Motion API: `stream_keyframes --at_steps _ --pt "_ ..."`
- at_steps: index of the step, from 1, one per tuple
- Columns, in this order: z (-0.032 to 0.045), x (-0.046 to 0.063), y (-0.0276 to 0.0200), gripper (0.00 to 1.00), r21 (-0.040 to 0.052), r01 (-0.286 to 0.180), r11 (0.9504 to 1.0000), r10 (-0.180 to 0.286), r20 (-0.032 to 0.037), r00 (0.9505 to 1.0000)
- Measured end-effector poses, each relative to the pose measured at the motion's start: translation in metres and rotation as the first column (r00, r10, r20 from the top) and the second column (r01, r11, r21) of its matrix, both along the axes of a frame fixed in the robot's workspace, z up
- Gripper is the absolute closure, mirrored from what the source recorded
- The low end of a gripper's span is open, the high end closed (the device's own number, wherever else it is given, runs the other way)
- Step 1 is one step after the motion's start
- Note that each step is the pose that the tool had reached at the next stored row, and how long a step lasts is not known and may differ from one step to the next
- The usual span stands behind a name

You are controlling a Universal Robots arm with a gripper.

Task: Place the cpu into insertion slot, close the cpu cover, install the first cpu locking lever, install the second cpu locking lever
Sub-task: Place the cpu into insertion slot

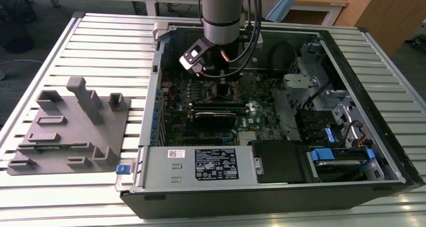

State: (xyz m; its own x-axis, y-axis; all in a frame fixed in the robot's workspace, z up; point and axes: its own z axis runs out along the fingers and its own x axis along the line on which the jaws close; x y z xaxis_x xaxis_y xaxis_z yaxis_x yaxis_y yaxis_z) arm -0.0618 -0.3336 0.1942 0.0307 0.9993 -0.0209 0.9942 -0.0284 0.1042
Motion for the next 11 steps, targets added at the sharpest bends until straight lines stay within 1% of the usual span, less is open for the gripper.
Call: stream_keyframes --at_steps 6,11 --pt "0.0001 0.0000 0.0000 0.46 0.0006 -0.027 0.9996 0.027 -0.0002 0.9996" --pt "0.0001 0.0000 0.0000 0.46 0.0007 -0.028 0.9996 0.028 -0.0001 0.9996"
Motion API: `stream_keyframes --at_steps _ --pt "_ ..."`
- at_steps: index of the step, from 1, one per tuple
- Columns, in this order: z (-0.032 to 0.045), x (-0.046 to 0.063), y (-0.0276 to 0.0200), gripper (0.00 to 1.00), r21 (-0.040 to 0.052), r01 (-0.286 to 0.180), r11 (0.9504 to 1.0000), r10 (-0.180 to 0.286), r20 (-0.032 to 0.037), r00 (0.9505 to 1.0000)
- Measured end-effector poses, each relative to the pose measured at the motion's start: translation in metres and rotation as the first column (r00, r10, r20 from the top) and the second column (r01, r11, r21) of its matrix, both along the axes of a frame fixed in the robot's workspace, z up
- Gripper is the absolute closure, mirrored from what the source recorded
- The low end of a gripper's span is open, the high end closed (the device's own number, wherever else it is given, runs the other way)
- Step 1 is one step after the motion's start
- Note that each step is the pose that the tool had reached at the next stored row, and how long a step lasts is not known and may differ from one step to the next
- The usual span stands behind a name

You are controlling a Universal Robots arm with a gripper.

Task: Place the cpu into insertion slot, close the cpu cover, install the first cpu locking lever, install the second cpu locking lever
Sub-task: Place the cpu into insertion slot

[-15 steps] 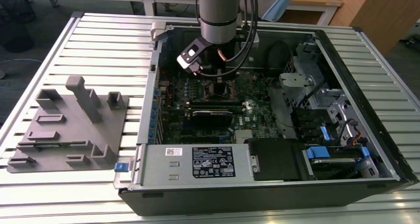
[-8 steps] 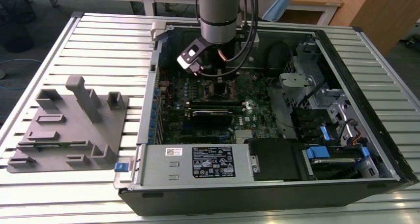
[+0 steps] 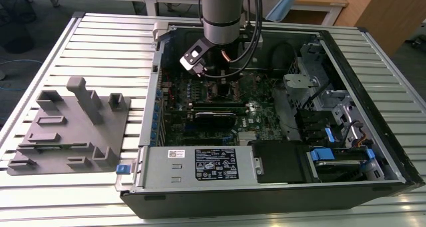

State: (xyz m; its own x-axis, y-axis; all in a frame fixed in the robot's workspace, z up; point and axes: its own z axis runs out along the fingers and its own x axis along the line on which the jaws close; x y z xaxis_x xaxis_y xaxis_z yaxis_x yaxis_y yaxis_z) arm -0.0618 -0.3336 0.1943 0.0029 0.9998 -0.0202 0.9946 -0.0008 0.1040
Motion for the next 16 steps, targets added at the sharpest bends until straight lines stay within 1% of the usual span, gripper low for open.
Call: stream_keyframes --at_steps 16 --pt "-0.0010 0.0005 0.0000 0.46 0.0001 0.007 1.0000 -0.007 0.0000 1.0000"
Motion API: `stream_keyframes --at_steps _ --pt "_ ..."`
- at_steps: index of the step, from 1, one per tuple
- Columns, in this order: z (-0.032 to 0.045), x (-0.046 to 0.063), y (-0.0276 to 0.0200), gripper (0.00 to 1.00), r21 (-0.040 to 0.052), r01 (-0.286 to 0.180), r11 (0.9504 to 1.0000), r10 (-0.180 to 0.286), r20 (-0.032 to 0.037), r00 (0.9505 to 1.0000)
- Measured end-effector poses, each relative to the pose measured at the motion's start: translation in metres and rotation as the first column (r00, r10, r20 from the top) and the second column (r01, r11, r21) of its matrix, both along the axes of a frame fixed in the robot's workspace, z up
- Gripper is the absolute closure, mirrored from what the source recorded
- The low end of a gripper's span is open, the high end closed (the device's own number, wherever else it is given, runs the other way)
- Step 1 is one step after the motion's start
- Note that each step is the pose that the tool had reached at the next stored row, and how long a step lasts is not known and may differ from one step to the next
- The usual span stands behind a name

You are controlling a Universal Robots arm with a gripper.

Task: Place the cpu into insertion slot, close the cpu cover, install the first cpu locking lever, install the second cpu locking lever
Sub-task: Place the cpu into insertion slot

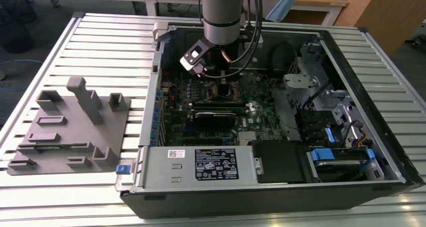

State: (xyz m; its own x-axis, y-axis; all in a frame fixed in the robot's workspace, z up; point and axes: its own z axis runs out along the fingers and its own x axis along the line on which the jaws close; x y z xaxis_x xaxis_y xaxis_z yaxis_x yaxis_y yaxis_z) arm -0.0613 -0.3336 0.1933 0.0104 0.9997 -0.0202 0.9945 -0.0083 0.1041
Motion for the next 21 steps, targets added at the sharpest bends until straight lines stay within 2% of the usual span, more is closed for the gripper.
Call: stream_keyframes --at_steps 4,8,21 --pt "0.0003 0.0000 0.0000 0.46 0.0000 0.012 0.9999 -0.012 -0.0001 0.9999" --pt "0.0040 0.0000 0.0000 0.46 0.0000 0.013 0.9999 -0.013 0.0000 0.9999" --pt "0.0019 0.0009 0.0004 0.46 -0.0001 0.016 0.9999 -0.016 -0.0001 0.9999"
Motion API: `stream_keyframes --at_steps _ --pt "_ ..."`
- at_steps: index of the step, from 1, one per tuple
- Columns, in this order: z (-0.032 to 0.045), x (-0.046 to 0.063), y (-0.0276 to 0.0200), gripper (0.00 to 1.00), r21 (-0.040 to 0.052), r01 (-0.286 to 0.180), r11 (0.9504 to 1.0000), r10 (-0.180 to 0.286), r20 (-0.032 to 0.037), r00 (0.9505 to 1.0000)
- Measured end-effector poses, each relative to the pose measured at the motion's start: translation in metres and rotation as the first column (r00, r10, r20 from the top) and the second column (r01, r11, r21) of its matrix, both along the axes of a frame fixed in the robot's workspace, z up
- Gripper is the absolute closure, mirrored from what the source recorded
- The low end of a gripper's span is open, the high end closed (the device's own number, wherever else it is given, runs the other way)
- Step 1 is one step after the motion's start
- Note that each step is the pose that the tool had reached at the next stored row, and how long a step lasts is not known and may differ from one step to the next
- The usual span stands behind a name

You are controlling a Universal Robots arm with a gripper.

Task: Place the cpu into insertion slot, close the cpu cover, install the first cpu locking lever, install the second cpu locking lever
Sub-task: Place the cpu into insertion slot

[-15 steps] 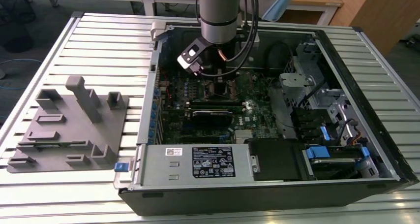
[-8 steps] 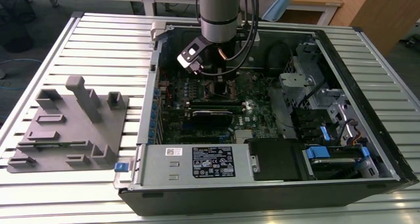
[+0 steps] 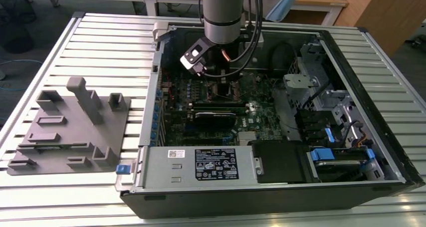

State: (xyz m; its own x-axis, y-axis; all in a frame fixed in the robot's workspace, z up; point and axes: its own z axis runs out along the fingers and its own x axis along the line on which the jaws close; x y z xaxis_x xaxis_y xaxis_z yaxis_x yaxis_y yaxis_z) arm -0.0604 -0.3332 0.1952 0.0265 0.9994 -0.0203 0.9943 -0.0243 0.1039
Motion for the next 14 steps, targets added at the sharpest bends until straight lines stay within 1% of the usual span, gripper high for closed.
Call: stream_keyframes --at_steps 6,14 --pt "-0.0001 0.0013 0.0000 0.46 0.0000 0.000 1.0000 0.000 0.0000 1.0000" --pt "-0.0036 0.0013 0.0001 0.46 -0.0003 0.000 1.0000 0.000 -0.0002 1.0000"
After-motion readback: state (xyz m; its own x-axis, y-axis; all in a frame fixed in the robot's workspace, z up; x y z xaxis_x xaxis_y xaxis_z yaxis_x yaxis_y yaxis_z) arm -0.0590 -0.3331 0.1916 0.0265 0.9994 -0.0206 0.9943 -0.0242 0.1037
